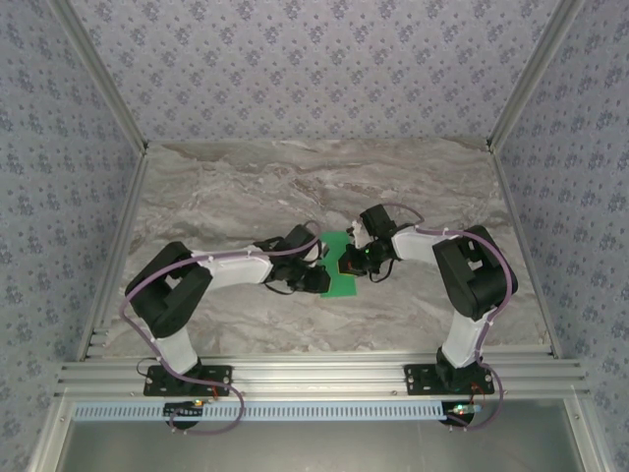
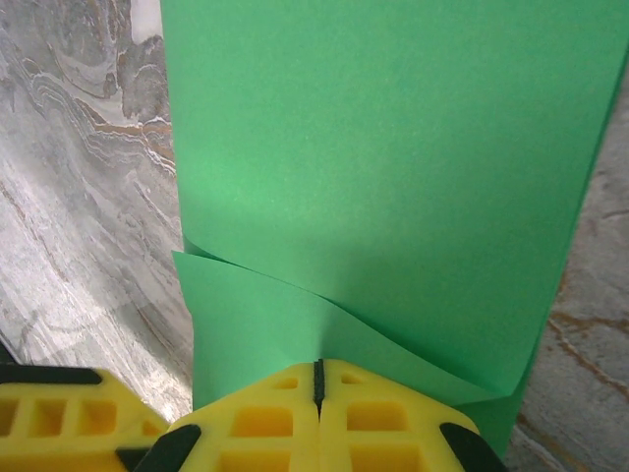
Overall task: Fold a paper plane with a square sheet of paper (fold left side to right side)
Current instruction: Fold the triangle a second time at the center of the table.
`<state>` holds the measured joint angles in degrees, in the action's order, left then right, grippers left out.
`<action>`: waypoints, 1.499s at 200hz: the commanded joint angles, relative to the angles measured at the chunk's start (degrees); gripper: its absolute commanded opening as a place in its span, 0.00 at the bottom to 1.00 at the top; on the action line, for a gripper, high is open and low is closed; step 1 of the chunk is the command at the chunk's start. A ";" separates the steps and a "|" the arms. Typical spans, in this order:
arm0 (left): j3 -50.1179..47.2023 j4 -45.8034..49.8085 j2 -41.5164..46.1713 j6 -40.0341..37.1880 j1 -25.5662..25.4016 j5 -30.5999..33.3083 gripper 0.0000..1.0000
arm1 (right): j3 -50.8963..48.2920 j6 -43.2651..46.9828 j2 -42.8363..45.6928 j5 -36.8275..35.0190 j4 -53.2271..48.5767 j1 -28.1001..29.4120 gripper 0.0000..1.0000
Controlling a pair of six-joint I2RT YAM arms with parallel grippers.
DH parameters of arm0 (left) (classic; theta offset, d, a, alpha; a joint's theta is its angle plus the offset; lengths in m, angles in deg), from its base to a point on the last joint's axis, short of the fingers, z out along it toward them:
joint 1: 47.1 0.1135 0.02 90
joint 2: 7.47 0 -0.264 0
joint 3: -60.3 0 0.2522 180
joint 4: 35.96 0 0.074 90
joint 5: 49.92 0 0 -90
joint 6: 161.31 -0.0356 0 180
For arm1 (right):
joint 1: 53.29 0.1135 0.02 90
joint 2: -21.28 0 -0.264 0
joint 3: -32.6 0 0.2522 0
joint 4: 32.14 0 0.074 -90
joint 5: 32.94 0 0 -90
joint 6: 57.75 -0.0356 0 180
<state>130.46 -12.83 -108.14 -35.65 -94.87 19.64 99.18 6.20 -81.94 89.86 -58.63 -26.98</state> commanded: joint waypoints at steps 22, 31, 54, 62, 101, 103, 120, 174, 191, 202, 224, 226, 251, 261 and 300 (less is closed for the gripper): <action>5.82 -1.14 -5.97 -0.48 -0.42 -1.95 0.17 | -0.17 0.82 -1.28 -3.29 -5.22 0.35 0.05; 6.42 -1.21 -7.15 -0.51 -0.40 -2.04 0.17 | -0.26 0.97 -1.33 -3.21 -5.35 0.39 0.05; 7.29 -1.04 -9.42 -0.68 -0.40 -1.90 0.17 | -0.32 0.95 -1.28 -3.13 -5.43 0.43 0.04; 7.18 -0.93 -9.80 -0.68 -0.44 -1.79 0.17 | -0.42 0.97 -1.28 -3.23 -5.45 0.41 0.04; 3.74 0.04 -8.34 -0.59 -0.40 -0.73 0.17 | -0.33 1.08 -1.61 -3.51 -5.82 0.46 0.04; 3.46 0.04 -8.11 -0.59 -0.46 -0.71 0.16 | -0.34 1.06 -1.63 -3.52 -5.86 0.43 0.04; 1.07 0.37 -6.33 -0.50 -0.48 -0.38 0.16 | -0.16 1.09 -2.03 -3.52 -5.86 0.45 0.04; -5.83 1.70 -0.78 -0.53 -0.90 0.39 0.17 | 0.29 1.10 -2.71 -3.52 -6.05 0.41 0.04; -8.07 1.60 0.92 -0.05 -0.90 0.67 0.17 | 0.37 1.20 -2.86 -3.36 -6.07 0.46 0.04; -9.20 1.54 1.95 0.15 -0.93 0.63 0.16 | 0.36 1.22 -2.86 -3.35 -6.05 0.42 0.04; -10.87 1.62 4.40 0.50 -0.92 1.01 0.16 | 0.45 1.20 -2.71 -3.18 -5.91 0.54 0.04; -10.87 1.62 4.57 0.54 -0.92 1.11 0.16 | 0.49 1.24 -2.76 -3.13 -5.88 0.58 0.04; -10.92 1.88 7.56 0.61 -0.47 1.22 0.17 | 0.69 1.01 -1.54 -2.75 -4.91 0.50 0.05; -10.62 1.71 8.71 0.72 0.22 0.90 0.17 | 0.66 0.71 -0.67 -2.42 -3.93 0.51 0.06; -8.98 -3.54 11.06 2.56 4.48 -0.40 0.27 | -0.47 -0.74 5.42 -1.70 1.95 0.51 0.22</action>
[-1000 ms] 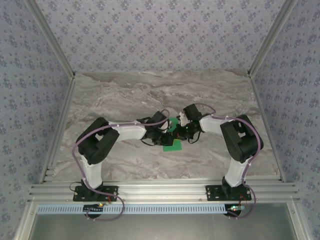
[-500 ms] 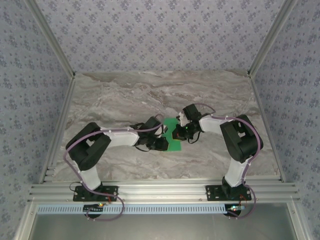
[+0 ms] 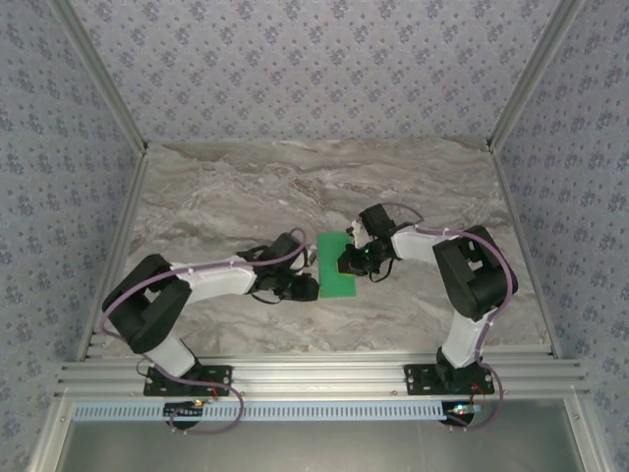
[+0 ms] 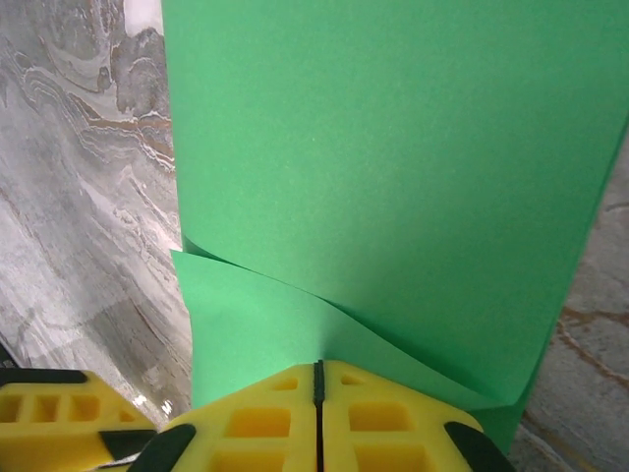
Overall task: Fold a paper plane with a square sheet of paper (fold left side to right side)
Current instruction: Fold the triangle a second time at the center of the table.
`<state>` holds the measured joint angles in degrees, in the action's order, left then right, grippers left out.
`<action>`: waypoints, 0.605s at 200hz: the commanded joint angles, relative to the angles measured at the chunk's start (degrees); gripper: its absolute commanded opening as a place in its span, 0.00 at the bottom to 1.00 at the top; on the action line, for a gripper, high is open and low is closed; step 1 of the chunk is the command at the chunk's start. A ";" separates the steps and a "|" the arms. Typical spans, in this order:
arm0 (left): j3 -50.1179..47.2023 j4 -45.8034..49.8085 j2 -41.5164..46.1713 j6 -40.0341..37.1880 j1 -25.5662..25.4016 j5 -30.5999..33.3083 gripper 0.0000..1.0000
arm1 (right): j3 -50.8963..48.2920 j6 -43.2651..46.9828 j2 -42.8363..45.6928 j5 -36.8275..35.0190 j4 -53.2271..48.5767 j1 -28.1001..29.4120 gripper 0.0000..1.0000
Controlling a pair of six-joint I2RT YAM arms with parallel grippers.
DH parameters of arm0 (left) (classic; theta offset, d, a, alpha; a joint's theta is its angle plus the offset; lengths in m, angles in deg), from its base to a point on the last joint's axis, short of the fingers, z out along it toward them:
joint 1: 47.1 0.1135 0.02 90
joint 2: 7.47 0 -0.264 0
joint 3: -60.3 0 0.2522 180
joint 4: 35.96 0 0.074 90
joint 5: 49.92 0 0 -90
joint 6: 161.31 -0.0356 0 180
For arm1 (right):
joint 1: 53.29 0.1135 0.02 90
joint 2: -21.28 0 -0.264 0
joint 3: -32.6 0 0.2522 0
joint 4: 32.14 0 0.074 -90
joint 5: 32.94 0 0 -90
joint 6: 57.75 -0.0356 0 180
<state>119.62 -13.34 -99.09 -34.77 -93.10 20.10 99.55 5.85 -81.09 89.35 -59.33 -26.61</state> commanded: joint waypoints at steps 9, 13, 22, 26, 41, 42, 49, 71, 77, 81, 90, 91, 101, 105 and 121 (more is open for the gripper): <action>2.22 -5.20 1.59 2.45 3.77 -1.52 0.32 | -1.27 -0.59 6.42 -1.62 3.41 0.05 0.29; 2.44 -5.88 1.34 2.79 4.17 -1.66 0.34 | -1.44 -0.59 7.21 -2.02 3.58 0.04 0.32; 3.10 -7.17 0.55 3.17 4.84 -1.81 0.39 | -1.84 -0.27 9.27 -3.03 3.63 -0.04 0.38; 3.48 -7.50 0.17 3.23 5.13 -1.93 0.39 | -2.07 -0.05 10.18 -3.76 3.51 -0.05 0.41; 5.04 -8.72 -1.78 3.27 6.11 -3.34 0.42 | -3.32 0.72 13.65 -6.65 2.75 -0.44 0.52; 5.14 -8.79 -1.93 3.23 6.15 -3.41 0.43 | -3.47 0.77 13.89 -6.77 2.73 -0.46 0.53; 5.91 -9.24 -3.14 3.24 6.35 -4.21 0.44 | -4.32 0.94 15.16 -7.55 2.67 -0.82 0.57; 8.44 -9.87 -6.64 2.43 6.46 -6.78 0.47 | -7.00 0.94 18.08 -7.42 3.38 -2.12 0.63; 9.02 -10.00 -7.45 2.31 6.53 -7.31 0.48 | -7.67 0.83 18.53 -7.06 3.63 -2.41 0.64; 9.32 -10.09 -8.09 2.27 6.52 -7.47 0.48 | -8.16 0.82 18.74 -6.84 3.86 -2.54 0.65; 9.82 -10.44 -9.18 2.22 6.51 -7.81 0.48 | -8.89 0.81 19.04 -5.87 4.45 -2.84 0.65; 9.81 -10.53 -9.32 2.22 6.52 -7.80 0.48 | -8.93 0.81 19.13 -5.76 4.46 -2.85 0.65; 10.02 -11.02 -10.25 2.13 6.53 -7.70 0.48 | -9.54 0.90 19.54 -5.00 5.05 -2.99 0.65; 9.92 -11.32 -10.49 2.14 6.53 -7.49 0.48 | -9.86 0.90 19.75 -4.78 5.32 -3.00 0.65; 9.09 -13.58 -11.36 2.38 6.43 -6.69 0.48 | -10.72 1.15 20.18 -3.33 6.05 -3.13 0.65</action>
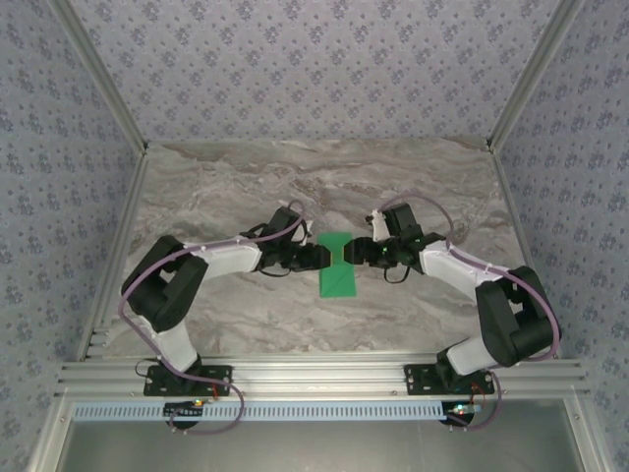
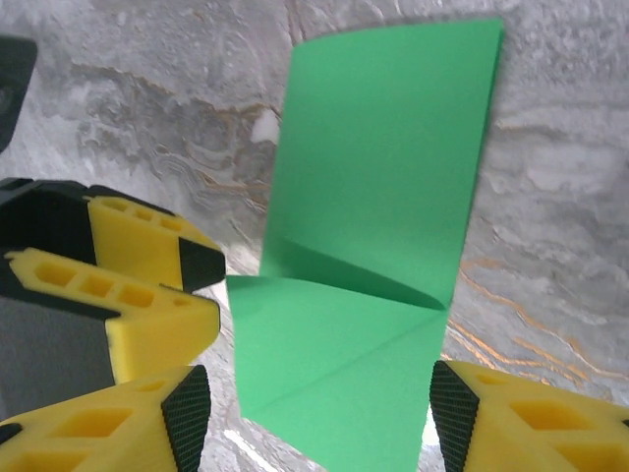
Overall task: Fold a paper plane with a square sheet of paper (fold left side to right side)
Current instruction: Fold the triangle a second time at the center of the table, then turn over the paper at the center of the table.
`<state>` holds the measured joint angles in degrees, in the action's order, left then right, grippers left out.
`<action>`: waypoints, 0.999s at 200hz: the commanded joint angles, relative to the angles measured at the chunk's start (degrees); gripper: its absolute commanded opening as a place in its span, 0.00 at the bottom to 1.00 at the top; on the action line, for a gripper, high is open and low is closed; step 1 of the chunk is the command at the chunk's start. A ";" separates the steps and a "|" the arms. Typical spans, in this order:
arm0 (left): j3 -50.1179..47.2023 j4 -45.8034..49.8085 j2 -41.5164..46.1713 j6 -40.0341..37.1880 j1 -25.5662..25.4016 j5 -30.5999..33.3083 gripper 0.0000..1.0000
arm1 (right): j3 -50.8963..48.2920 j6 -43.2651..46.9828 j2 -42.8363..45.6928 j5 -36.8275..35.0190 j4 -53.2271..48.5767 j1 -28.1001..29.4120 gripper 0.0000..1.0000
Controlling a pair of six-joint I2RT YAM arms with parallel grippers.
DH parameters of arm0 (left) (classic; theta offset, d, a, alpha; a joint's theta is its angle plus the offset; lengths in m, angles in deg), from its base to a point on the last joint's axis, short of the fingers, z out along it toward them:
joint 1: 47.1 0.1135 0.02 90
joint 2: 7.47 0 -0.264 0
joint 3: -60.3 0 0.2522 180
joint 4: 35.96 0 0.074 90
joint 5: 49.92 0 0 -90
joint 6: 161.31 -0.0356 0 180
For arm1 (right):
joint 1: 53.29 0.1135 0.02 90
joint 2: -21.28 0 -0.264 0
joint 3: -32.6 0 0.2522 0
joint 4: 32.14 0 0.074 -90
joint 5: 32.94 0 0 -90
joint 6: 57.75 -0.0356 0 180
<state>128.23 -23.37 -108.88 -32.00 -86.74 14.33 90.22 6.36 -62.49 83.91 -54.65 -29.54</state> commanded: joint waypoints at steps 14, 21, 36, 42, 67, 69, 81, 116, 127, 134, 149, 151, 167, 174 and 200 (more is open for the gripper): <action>-0.12 -6.10 -2.66 0.30 0.07 -0.78 0.46 | -1.37 1.57 1.59 3.87 0.60 -0.48 0.65; -0.39 -7.23 -3.19 0.42 0.00 -0.95 0.44 | -1.40 1.87 1.59 4.75 0.08 -0.59 0.65; -0.77 -9.15 -4.00 0.25 -0.05 -1.22 0.33 | -1.50 2.49 1.78 6.75 -1.26 -1.13 0.65; -1.00 -9.67 -4.27 0.23 -0.11 -1.23 0.28 | -1.73 2.46 1.91 7.22 -1.65 -1.32 0.65; -1.59 -10.81 -4.94 0.11 -0.21 -0.72 0.14 | -3.44 1.42 2.37 8.95 -1.15 -2.33 0.66; -1.67 -10.81 -4.85 0.14 -0.23 -0.66 0.13 | -3.54 1.29 2.38 9.04 -1.04 -2.42 0.67; -2.09 -11.09 -4.49 0.07 -0.27 0.10 0.10 | -4.35 0.53 2.65 10.17 -0.01 -2.89 0.69; -3.58 -8.61 -1.44 -1.72 -0.54 3.62 0.07 | -5.94 -1.81 2.47 12.45 4.04 -3.28 0.77; -4.36 -8.94 -0.85 -1.58 -0.70 4.34 0.07 | -6.48 -2.69 2.19 12.93 5.70 -3.43 0.77; -4.94 -9.47 -0.66 -1.40 -0.77 4.56 0.07 | -6.79 -3.42 1.99 13.21 7.02 -3.43 0.77; -5.48 -10.09 -0.34 -0.99 -0.90 4.93 0.06 | -7.97 -5.54 1.45 14.54 10.46 -3.68 0.77; -5.59 -10.15 -0.30 -0.92 -0.89 4.86 0.06 | -8.06 -5.81 1.33 14.66 10.98 -3.64 0.77; -5.49 -10.08 -0.11 -1.03 -1.13 4.84 0.06 | -8.23 -6.84 0.29 15.33 13.96 -3.71 0.76; -5.41 -9.98 -0.03 -1.07 -1.16 4.84 0.06 | -7.85 -7.01 -0.34 15.31 14.27 -3.65 0.75; -5.11 -9.69 0.24 -1.18 -1.23 4.93 0.06 | -5.63 -7.29 -3.17 15.17 14.29 -3.13 0.74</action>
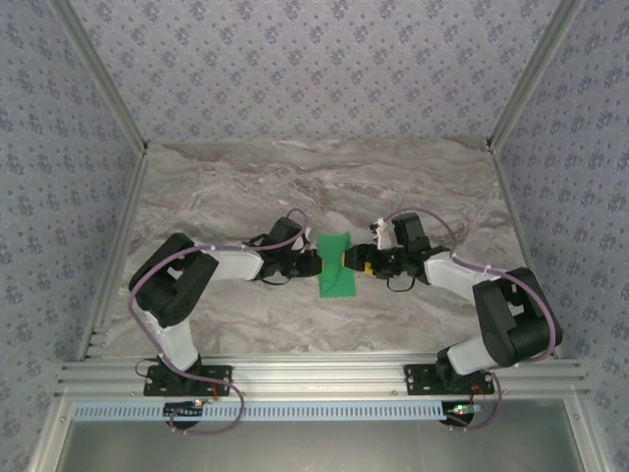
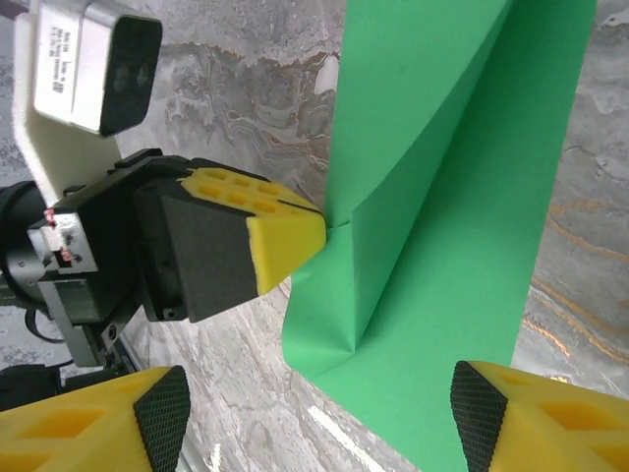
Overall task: Fold a paper plane with a square sheet of paper (fold left side to right side)
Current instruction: Turn over the paper at the center of the table.
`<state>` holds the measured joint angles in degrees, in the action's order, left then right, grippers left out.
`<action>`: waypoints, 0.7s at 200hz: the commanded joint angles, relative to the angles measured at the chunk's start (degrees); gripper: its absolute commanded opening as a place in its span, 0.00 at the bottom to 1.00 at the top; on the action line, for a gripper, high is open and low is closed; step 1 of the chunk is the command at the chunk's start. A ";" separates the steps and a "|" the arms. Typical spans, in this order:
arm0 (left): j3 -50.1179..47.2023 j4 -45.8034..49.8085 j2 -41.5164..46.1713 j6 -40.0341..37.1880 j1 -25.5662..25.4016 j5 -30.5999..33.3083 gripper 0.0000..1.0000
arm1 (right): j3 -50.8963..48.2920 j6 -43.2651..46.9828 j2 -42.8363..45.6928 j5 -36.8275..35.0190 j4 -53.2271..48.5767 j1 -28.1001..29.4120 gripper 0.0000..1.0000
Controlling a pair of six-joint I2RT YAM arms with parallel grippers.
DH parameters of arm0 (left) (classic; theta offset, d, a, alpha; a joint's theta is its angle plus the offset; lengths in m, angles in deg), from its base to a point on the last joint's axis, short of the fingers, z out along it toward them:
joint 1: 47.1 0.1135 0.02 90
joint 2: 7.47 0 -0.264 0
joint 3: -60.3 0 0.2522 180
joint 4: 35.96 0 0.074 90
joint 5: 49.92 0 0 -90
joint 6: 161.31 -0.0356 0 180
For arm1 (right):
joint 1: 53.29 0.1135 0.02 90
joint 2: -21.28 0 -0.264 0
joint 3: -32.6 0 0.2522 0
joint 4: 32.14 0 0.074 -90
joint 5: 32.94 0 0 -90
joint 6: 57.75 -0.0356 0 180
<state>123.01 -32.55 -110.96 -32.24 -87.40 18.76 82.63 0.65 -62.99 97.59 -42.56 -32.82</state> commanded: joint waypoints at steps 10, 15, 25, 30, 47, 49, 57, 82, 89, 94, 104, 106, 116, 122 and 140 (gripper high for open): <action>0.18 -0.53 2.62 -1.03 -0.62 0.66 0.06 | 3.12 -1.24 -3.77 1.07 1.50 0.43 0.74; 0.14 -0.42 2.75 -1.04 -0.59 0.67 0.06 | 3.63 -1.00 -4.38 0.57 0.78 0.72 0.74; 0.18 -0.33 2.93 -1.03 -0.58 0.84 0.06 | 4.89 -0.44 -5.52 -0.61 -0.42 1.28 0.73; 0.18 -0.25 3.01 -1.05 -0.60 0.84 0.07 | 5.42 -0.23 -6.10 -1.08 -0.92 1.58 0.73; 0.44 -0.11 3.10 -1.08 -0.70 0.84 0.07 | 7.02 -0.22 -8.29 -1.94 -1.14 2.55 0.72; 0.42 -0.07 3.11 -1.09 -0.67 0.84 0.07 | 7.22 -0.22 -8.52 -2.03 -1.14 2.62 0.72; 0.45 0.02 3.12 -1.11 -0.72 0.84 0.07 | 7.92 -0.16 -9.61 -2.63 -1.37 3.09 0.70; 0.37 0.50 3.50 -1.28 -0.74 1.22 0.07 | 9.68 -1.18 -12.54 -4.26 -1.24 3.87 0.64; 0.43 0.75 3.70 -1.32 -0.69 1.35 0.07 | 10.01 -1.33 -13.16 -4.54 -0.97 4.07 0.62; 0.37 0.85 3.87 -1.42 -0.73 1.45 0.07 | 10.35 -1.36 -13.61 -4.66 -1.11 4.26 0.59; 0.33 1.05 4.14 -1.41 -0.69 1.54 0.07 | 10.97 -1.16 -14.21 -5.00 -1.81 4.57 0.54; 0.29 1.08 4.20 -1.37 -0.74 1.61 0.07 | 11.00 -1.05 -14.29 -5.02 -1.96 4.64 0.53; 0.31 1.20 4.55 -1.43 -0.67 1.89 0.07 | 11.34 -0.63 -14.53 -5.28 -2.64 4.80 0.44; 0.28 1.41 4.88 -1.41 -0.72 2.04 0.09 | 11.28 -0.34 -14.46 -5.46 -2.97 4.85 0.39; 0.11 2.24 6.59 -1.31 -0.60 3.33 0.16 | 10.86 0.51 -13.36 -5.69 -4.07 4.56 0.23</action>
<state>123.01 -31.89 -108.18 -32.57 -87.72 20.27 92.38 -0.09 -77.09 93.11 -44.01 -28.27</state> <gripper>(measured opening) 0.128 0.310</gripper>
